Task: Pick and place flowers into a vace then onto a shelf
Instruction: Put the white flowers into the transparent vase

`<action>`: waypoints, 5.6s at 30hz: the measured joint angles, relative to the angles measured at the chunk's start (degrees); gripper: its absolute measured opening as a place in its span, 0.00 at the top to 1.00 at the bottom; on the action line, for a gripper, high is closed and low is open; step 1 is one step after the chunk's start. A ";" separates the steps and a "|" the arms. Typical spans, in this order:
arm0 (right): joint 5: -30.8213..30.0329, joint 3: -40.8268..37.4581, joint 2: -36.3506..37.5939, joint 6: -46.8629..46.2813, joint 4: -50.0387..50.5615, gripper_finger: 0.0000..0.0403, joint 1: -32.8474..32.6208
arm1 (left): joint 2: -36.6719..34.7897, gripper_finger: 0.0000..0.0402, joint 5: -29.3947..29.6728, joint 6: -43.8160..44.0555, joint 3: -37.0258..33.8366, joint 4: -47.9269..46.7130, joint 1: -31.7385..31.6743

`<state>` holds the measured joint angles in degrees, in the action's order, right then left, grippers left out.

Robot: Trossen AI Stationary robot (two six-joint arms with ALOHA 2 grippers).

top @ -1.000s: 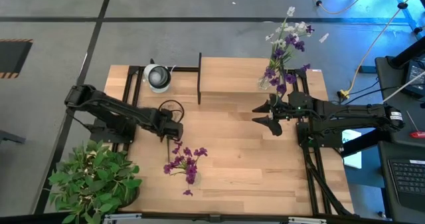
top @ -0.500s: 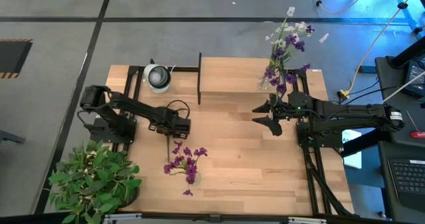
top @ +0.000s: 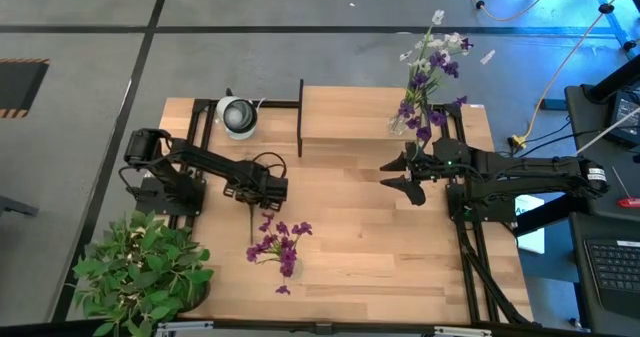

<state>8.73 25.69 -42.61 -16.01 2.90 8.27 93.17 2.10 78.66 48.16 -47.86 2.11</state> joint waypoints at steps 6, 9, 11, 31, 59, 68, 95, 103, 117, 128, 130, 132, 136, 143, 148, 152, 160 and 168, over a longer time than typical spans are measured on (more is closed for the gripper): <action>-0.02 0.00 -0.01 0.00 0.01 0.43 0.01 | 0.04 0.66 -0.57 -2.51 0.00 0.09 0.13; -0.04 0.00 0.00 -0.09 0.02 0.43 0.00 | 0.26 0.73 -0.58 -2.95 0.04 0.22 0.15; -0.04 0.00 0.00 -0.11 0.00 0.43 0.02 | 0.28 0.78 -0.46 -2.98 0.04 0.19 0.15; 6.40 0.00 0.00 -0.69 -0.57 0.43 -0.02 | -7.78 0.99 10.06 -14.14 10.26 0.22 2.00; -2.21 4.03 -7.97 -9.26 -31.83 0.43 -11.98 | -8.62 0.99 9.55 -58.92 20.16 59.07 3.80; -2.06 13.02 -18.48 -6.12 -27.24 0.43 -12.48 | -5.76 0.99 3.00 -61.14 20.15 67.48 3.87; 1.84 16.90 -22.07 -6.03 -28.06 0.69 -13.49 | -6.08 0.99 3.89 -63.43 20.15 70.60 3.80; 1.81 16.90 -22.23 -4.66 -30.17 0.69 -13.49 | -6.08 0.99 2.89 -63.41 20.15 70.51 3.91; 1.91 16.90 -24.41 -6.33 -32.89 0.69 -13.49 | -4.50 0.99 2.98 -63.20 20.15 70.79 3.91; 3.16 16.90 -24.41 -7.54 -32.57 0.86 -13.49 | -4.50 0.99 0.65 -62.93 20.15 70.81 3.95; 3.46 16.90 -24.41 -7.52 -32.59 0.91 -13.49 | -4.50 0.99 0.29 -62.85 20.15 70.82 3.95; 3.61 16.90 -24.37 -7.42 -32.57 0.96 -13.51 | -4.50 0.97 0.25 -62.73 20.15 70.79 3.96; 3.61 16.90 -24.37 -6.70 -32.43 0.96 -13.51 | -4.50 0.89 -0.21 -64.53 20.15 70.79 4.31; 3.55 16.87 -23.57 -5.95 -30.82 0.98 -13.51 | -4.87 0.73 -2.12 -64.85 20.26 68.40 4.58; 2.00 16.86 -20.30 -3.63 -29.19 0.98 -13.53 | -7.62 0.71 -3.45 -61.32 20.15 56.57 4.37; 0.16 16.90 -16.63 -1.88 -27.04 0.98 -13.48 | -11.02 0.73 0.29 -60.52 20.14 47.32 4.37; -0.25 16.97 -13.75 0.29 -26.86 0.98 -18.21 | -15.48 0.79 14.12 -50.12 20.17 27.91 5.26; -6.22 16.94 -14.04 4.72 -23.23 0.98 -26.21 | -14.59 0.90 13.04 -39.25 20.15 17.73 11.77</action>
<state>2.51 42.63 -56.65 -11.29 -20.33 -17.94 78.58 15.14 39.40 68.31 -30.13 13.89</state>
